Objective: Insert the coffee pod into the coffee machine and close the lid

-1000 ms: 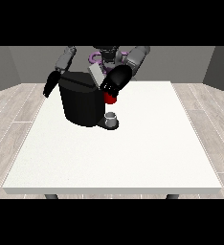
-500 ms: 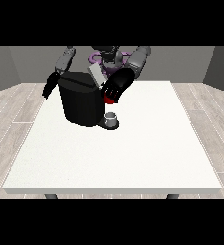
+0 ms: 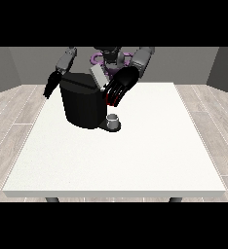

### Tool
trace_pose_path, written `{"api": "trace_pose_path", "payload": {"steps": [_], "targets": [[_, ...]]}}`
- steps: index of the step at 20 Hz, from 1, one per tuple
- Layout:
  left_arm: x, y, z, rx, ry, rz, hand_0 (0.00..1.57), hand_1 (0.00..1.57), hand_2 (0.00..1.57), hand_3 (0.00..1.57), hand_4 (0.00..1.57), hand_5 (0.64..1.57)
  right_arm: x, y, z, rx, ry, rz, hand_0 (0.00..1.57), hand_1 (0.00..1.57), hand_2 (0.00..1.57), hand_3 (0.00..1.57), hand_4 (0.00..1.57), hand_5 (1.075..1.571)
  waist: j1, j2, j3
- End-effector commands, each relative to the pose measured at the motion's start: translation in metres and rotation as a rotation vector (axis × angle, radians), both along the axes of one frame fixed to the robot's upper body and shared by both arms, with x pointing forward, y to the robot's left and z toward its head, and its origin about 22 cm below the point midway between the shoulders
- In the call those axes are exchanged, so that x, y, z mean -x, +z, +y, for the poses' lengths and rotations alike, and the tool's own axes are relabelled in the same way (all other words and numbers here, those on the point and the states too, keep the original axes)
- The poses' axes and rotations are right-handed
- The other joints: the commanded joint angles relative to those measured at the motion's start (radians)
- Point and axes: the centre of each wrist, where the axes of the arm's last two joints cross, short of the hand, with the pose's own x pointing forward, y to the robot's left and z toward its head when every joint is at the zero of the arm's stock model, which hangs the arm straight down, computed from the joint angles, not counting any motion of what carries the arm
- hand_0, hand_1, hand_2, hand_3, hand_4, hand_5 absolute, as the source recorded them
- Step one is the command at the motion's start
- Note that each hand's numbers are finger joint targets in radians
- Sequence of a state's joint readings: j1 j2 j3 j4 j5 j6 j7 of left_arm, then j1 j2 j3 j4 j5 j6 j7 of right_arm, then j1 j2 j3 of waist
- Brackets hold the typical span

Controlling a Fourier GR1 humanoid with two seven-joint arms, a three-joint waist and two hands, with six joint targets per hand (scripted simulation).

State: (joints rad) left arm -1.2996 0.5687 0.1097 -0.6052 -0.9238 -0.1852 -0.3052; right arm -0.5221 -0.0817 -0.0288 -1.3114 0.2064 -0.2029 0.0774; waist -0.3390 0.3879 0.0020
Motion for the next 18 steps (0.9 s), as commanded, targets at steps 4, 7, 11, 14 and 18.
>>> {"api": "trace_pose_path", "payload": {"steps": [4, 7, 11, 14, 18], "targets": [[-0.008, -0.05, -0.018, 0.019, 0.013, 0.142, 0.0, 0.0, 0.22, 0.15, 0.0, 1.571, 0.013, -0.038, -0.01, -0.026, -0.008, 0.096, 0.0, 0.0, 0.0, 0.0, 0.0, 1.571, 0.054, -0.118, -0.0016], [-0.006, -0.072, -0.015, 0.017, -0.026, 0.206, 0.0, 0.0, 0.0, 0.0, 0.0, 1.571, 0.017, -0.053, -0.033, -0.04, -0.063, 0.142, 0.0, 0.0, 0.0, 0.0, 0.0, 1.571, 0.111, -0.169, -0.0017], [0.0, -0.147, -0.042, 0.052, -0.081, 0.375, 0.0, 0.0, 0.08, 0.0, 0.0, 1.571, 0.053, -0.11, -0.051, -0.06, -0.105, 0.264, 0.0, 0.0, 0.0, 0.0, 0.0, 1.571, 0.186, -0.33, -0.0016], [0.003, -0.161, -0.036, 0.302, -0.13, 0.331, 0.0, 0.0, 0.13, 0.0, 0.0, 1.571, 0.057, -0.109, -0.048, -0.063, -0.117, 0.236, 0.0, 0.0, 0.0, 0.0, 0.0, 1.571, 0.211, -0.352, -0.0027], [0.025, -0.25, -0.054, 0.732, -0.15, 0.49, 0.0, 0.0, 0.0, 0.0, 0.42, 1.571, 0.072, -0.121, -0.055, -0.107, -0.126, 0.279, 0.0, 0.0, 0.0, 0.0, 0.0, 1.571, 0.265, -0.471, -0.0045]]}}
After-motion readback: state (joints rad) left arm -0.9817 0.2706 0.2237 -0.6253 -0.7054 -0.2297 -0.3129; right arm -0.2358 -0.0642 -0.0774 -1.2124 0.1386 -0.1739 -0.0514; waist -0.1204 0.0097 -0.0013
